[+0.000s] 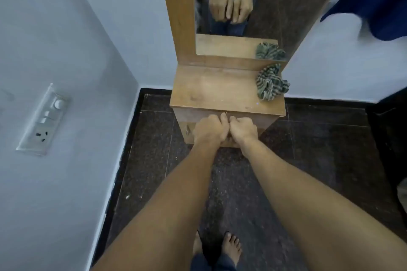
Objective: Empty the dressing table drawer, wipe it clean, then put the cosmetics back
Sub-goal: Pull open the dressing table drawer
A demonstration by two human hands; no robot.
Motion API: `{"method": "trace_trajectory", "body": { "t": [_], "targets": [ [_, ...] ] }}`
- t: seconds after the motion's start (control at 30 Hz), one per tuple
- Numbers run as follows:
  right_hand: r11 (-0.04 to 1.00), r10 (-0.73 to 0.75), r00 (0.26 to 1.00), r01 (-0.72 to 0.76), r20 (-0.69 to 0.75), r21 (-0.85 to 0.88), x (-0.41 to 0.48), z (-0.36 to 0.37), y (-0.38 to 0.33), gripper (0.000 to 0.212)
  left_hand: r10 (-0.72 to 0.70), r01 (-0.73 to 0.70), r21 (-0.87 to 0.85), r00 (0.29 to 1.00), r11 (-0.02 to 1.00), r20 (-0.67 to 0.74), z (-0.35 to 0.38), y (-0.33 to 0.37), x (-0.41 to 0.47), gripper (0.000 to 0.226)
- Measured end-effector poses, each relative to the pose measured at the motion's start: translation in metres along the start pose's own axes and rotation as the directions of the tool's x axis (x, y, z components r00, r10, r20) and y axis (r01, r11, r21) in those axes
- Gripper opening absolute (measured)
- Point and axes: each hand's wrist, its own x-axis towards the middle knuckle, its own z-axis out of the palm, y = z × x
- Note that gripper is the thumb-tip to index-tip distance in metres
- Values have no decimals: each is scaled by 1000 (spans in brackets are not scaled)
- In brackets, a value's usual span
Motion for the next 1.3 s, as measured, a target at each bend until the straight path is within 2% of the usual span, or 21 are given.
{"method": "trace_trajectory", "body": {
  "t": [0.13, 0.4, 0.57, 0.63, 0.77, 1.0, 1.13, 1.3],
  "targets": [
    [993, 72, 997, -72, 11, 91, 22, 18, 19, 39, -139, 144, -73, 988, 987, 65, 32, -18, 18, 59],
    [968, 111, 993, -100, -34, 232, 59, 44, 27, 26, -252, 266, -174, 963, 948, 99, 70, -27, 51, 52],
    [949, 166, 985, -149, -40, 276, 76, 52, 29, 11, -278, 306, -277, 951, 911, 138, 84, -28, 71, 52],
    [924, 198, 980, -175, -33, 339, 82, 56, 32, 15, -290, 328, -345, 944, 880, 156, 90, -29, 80, 51],
    [866, 245, 969, -201, -37, 459, 94, 65, 34, 17, -288, 339, -497, 941, 799, 179, 97, -29, 91, 33],
    [824, 249, 968, -202, -19, 529, 99, 68, 29, 17, -308, 451, -513, 888, 730, 342, 101, -30, 99, 26],
    [806, 261, 965, -216, -3, 551, 100, 73, 35, 20, -310, 478, -559, 875, 677, 372, 92, -26, 86, 30],
    [787, 263, 965, -228, 22, 573, 84, 76, 51, 11, -312, 506, -603, 861, 617, 403, 97, -33, 62, 26]
  ]
}}
